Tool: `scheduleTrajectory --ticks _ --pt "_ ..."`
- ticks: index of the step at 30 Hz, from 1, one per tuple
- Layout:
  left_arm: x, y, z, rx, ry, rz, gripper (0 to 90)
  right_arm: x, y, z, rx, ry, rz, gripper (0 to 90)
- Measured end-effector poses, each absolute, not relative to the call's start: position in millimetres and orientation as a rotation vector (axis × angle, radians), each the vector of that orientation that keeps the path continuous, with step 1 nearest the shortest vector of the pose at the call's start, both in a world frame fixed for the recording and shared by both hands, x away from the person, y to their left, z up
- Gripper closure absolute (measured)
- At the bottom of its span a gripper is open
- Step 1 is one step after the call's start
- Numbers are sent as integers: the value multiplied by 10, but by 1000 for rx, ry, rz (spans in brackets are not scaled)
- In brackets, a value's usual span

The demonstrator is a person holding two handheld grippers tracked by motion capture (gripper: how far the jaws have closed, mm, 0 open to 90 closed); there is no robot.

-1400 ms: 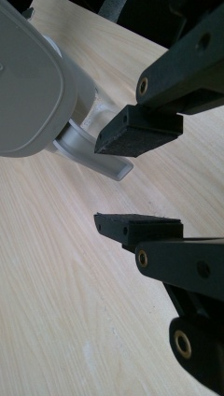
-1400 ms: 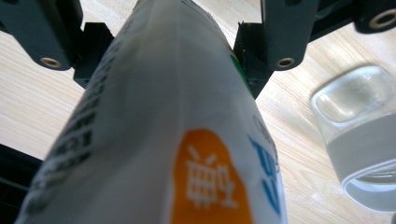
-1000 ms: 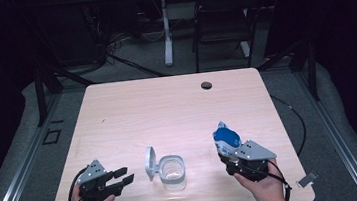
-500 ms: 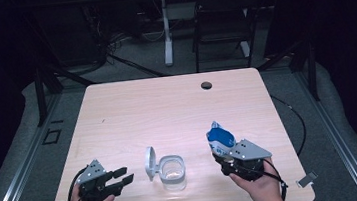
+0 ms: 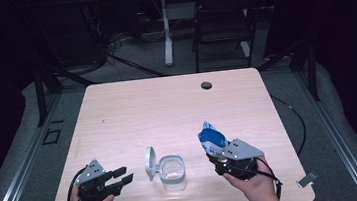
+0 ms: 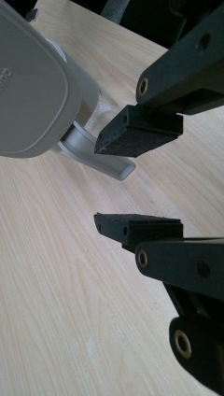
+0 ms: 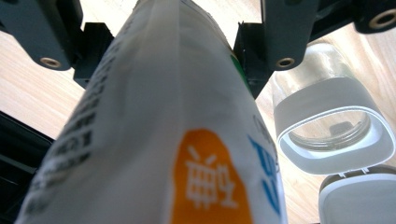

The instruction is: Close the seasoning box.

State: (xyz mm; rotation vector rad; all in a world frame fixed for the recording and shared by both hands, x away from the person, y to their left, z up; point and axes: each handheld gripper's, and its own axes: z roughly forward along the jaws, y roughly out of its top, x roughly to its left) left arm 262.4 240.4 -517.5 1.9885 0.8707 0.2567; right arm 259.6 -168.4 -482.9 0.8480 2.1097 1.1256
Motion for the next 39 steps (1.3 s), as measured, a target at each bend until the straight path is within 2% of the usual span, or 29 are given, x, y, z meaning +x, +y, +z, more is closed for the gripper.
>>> scheduleTrajectory --ticks 39 --pt "2640 2433 -5186 1986 883 264 596 2603 -1432 -4875 652 2180 931 425"
